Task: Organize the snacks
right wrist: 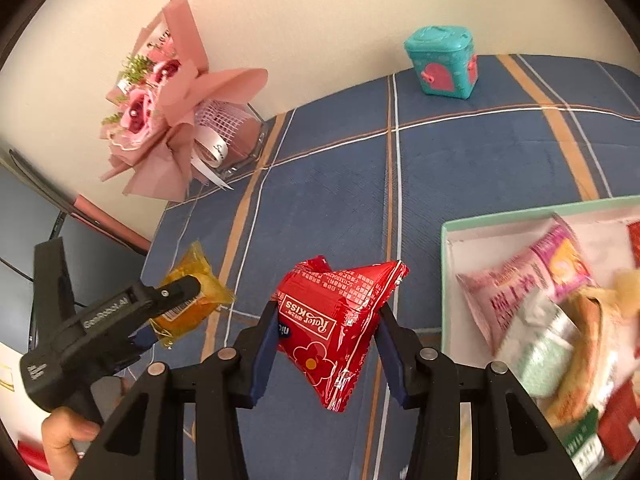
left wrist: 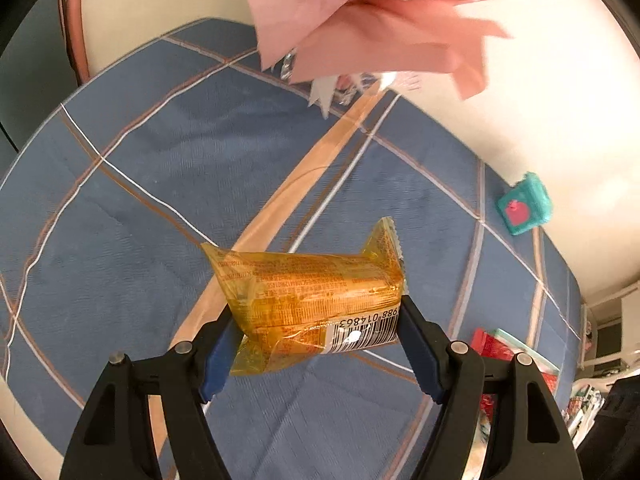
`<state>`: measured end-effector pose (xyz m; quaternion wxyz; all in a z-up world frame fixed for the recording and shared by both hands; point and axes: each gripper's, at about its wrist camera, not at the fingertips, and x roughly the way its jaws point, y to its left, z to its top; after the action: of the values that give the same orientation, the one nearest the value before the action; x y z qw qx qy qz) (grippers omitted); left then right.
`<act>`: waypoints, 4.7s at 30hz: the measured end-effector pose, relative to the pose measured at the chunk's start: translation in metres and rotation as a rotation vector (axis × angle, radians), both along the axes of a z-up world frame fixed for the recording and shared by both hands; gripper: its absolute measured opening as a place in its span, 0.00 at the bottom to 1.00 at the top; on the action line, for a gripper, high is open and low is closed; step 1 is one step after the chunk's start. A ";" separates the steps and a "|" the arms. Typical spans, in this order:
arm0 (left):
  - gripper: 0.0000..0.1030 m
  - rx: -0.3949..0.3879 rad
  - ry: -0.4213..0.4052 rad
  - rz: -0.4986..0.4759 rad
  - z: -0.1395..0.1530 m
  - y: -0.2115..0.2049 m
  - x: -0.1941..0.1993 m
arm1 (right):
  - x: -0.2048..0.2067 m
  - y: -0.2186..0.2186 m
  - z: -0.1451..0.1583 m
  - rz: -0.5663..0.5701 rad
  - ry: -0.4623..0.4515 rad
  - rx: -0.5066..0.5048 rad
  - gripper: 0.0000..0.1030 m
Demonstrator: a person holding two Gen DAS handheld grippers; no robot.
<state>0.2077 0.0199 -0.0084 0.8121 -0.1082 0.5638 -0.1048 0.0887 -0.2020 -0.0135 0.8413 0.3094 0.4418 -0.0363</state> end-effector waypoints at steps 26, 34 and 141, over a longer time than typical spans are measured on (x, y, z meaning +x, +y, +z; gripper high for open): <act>0.73 -0.036 -0.124 -0.196 0.062 -0.071 -0.121 | -0.134 -0.048 0.033 -0.210 -0.008 -0.062 0.48; 0.73 -0.007 -0.157 -0.302 0.069 -0.116 -0.153 | -0.166 -0.087 0.034 -0.310 0.003 -0.072 0.48; 0.93 0.426 -0.191 -0.214 0.019 -0.170 -0.147 | -0.149 -0.124 0.002 -0.293 0.191 -0.247 1.00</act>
<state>0.0611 -0.1505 0.0103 0.8504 0.1361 0.5021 -0.0786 -0.0601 -0.3262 -0.0117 0.8129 0.2600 0.4621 -0.2410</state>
